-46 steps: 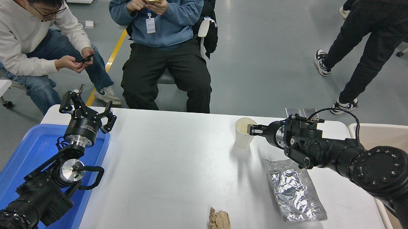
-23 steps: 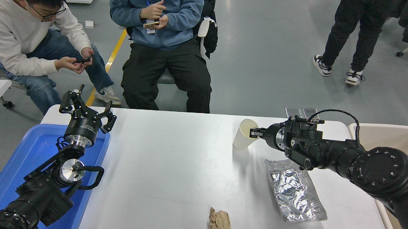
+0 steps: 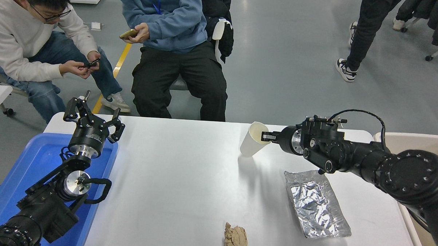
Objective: Dispose of the paper cup in the dustbin
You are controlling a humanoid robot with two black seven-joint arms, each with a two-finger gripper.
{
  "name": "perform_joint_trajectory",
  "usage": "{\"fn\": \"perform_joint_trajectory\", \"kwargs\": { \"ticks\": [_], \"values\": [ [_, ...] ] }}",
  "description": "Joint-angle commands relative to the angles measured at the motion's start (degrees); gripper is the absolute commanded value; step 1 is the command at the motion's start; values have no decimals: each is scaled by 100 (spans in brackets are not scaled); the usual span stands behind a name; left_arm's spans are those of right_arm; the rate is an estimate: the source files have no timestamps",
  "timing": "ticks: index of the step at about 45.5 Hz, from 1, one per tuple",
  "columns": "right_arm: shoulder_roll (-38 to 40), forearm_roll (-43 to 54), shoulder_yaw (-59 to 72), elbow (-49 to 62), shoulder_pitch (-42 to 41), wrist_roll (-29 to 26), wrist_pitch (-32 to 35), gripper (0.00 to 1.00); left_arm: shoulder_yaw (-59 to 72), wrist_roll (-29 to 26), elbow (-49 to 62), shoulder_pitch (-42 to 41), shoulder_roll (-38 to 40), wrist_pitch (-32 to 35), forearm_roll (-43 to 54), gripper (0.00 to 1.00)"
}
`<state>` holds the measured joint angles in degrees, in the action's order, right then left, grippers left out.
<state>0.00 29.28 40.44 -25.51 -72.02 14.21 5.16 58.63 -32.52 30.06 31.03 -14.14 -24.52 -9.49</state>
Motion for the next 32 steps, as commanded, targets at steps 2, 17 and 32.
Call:
{"fn": "perform_joint_trajectory", "kwargs": {
  "ticks": [2,17,32],
  "values": [
    [114,-10,-89,-884,-866,73,267,0,0,0,0,0,-1,0,0,100],
    [1177,69,-1,-2150,-2052,73,477,0,0,0,0,0,-1,0,0,100],
    [1977,42,289,-2836,-3133,73,776,0,0,0,0,0,-1,0,0,100]
  ]
}}
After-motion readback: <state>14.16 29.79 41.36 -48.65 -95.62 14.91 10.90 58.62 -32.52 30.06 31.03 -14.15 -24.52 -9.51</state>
